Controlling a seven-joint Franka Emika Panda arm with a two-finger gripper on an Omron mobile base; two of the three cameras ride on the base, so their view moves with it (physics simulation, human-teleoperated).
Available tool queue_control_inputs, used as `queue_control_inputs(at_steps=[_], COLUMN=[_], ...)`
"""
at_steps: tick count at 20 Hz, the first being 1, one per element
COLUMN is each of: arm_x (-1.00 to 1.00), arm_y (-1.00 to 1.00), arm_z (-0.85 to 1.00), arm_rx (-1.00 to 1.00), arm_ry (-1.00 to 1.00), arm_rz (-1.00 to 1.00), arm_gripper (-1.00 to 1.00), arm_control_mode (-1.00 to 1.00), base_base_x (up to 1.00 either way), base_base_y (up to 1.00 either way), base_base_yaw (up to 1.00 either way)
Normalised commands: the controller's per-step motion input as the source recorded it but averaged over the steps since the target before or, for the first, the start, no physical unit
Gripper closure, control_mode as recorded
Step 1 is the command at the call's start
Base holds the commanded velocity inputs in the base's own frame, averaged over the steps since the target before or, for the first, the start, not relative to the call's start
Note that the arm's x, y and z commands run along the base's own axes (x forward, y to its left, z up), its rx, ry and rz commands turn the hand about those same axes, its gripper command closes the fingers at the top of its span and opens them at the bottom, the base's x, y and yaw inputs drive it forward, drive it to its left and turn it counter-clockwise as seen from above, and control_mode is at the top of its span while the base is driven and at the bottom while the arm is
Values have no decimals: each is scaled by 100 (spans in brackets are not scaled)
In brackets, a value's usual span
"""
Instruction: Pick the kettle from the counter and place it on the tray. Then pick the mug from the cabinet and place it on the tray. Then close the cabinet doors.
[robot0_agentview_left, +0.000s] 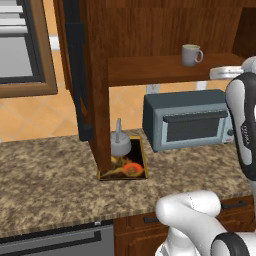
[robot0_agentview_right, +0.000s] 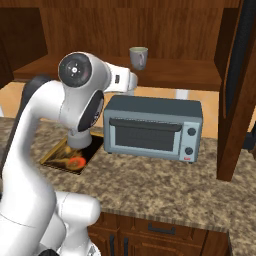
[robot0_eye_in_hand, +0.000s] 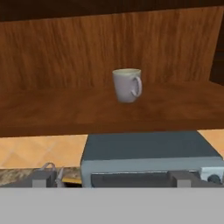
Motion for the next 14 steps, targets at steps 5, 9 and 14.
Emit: queue_control_inputs(at_steps=[5,9,14], arm_x=[31,37,44], arm_y=[-31,-18,-12], arm_z=[12,8,0], arm_rx=[0,5,7], arm_ry=[5,1,1], arm_rz=[0,0,0], arm_gripper=[-100,-100,-100], arm_control_mode=[-100,-100,-100], base_base_x=[0,0,0], base_base_y=[0,0,0], base_base_yaw=[0,0,0])
